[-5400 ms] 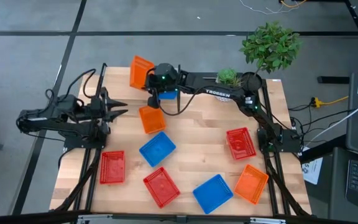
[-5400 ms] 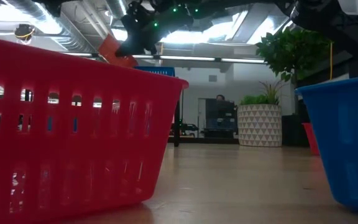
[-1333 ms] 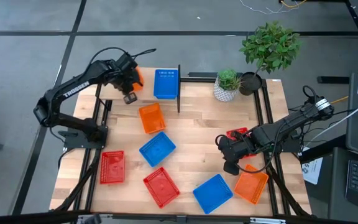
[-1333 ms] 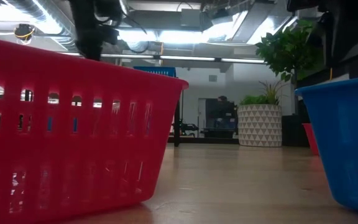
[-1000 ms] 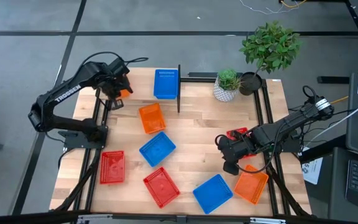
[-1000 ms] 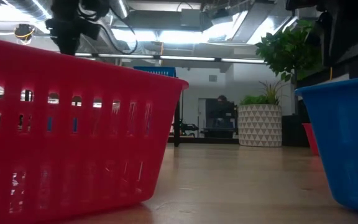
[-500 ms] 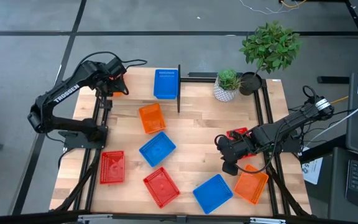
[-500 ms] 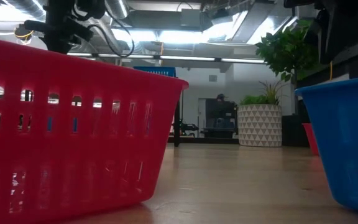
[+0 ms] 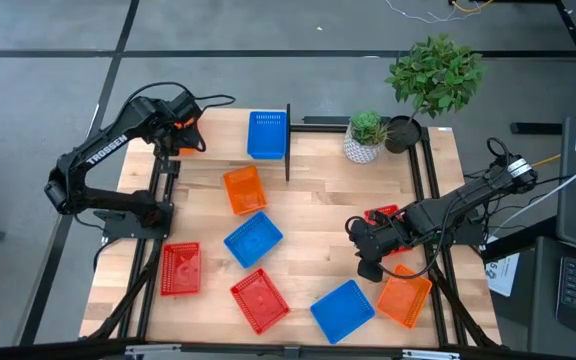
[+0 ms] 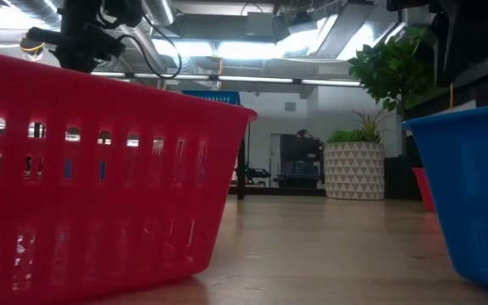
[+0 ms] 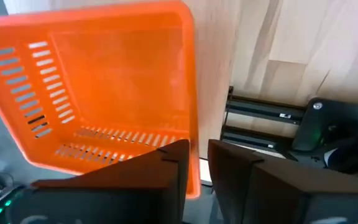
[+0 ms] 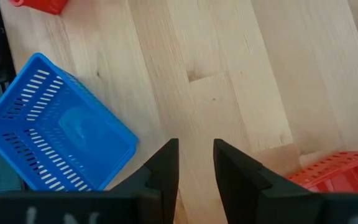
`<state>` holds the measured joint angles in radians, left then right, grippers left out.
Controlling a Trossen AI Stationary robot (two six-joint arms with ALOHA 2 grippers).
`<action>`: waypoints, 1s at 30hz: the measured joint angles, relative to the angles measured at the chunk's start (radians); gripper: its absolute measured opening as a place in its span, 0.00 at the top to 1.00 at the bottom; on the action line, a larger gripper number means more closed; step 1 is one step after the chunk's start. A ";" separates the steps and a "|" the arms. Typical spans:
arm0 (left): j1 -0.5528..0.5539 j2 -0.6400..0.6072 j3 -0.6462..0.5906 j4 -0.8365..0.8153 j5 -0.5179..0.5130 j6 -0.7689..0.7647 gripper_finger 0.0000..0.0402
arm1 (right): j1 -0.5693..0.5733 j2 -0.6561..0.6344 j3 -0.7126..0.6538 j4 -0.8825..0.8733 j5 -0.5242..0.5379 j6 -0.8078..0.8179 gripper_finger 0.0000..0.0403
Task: Stack baskets on shelf by color
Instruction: Put the middle orange bin on the shelf, then put the left red bin on the shelf
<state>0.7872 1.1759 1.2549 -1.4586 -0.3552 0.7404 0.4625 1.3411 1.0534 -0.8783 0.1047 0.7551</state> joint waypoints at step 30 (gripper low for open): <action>-0.427 -0.050 0.278 -0.113 0.610 -0.886 0.82 | 0.000 0.000 0.000 0.000 0.000 0.018 0.75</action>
<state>0.3599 1.1259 1.5326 -1.5718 0.2550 -0.1455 0.4622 1.3415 1.0534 -0.8783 0.1043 0.7726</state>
